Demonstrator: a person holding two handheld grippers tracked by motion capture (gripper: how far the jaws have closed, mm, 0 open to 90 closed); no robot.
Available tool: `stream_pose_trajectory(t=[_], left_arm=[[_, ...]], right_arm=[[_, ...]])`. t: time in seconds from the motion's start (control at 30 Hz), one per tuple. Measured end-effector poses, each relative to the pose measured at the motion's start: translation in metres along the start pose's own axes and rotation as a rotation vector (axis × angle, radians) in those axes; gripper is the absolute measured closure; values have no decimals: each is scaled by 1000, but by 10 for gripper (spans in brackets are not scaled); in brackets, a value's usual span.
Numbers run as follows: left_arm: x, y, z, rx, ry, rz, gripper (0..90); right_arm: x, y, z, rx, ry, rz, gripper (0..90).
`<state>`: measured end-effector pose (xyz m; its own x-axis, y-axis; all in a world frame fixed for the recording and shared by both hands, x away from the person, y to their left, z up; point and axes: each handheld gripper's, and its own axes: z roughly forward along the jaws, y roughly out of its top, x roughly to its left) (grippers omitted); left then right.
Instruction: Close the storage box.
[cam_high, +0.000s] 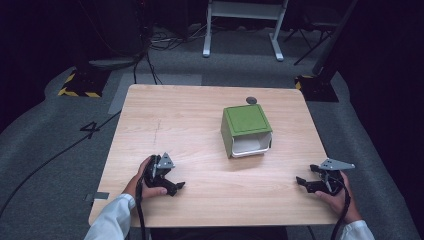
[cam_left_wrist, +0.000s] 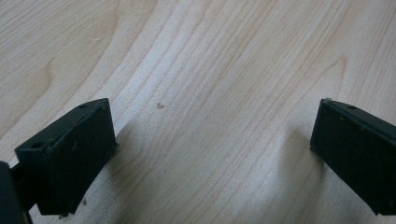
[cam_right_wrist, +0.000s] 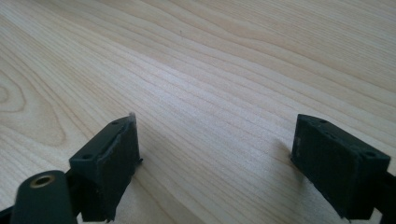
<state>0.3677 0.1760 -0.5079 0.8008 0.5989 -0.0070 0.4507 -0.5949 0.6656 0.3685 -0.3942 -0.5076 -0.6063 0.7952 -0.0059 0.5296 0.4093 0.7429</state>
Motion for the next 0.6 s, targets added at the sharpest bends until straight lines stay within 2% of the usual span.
stream_pose_trajectory(t=[0.37,0.47,0.53,0.6], left_arm=[[-1,0,0,-3,5,-5,4],[-1,0,0,-3,4,-5,4],[-1,0,0,-3,5,-5,4],[0,0,0,-2,5,-5,4]], right_arm=[[0,1,1,1,6,-6,146],[0,4,2,7,17,-18,164],[2,7,3,9,21,-41,215],[6,12,2,0,39,-54,215]])
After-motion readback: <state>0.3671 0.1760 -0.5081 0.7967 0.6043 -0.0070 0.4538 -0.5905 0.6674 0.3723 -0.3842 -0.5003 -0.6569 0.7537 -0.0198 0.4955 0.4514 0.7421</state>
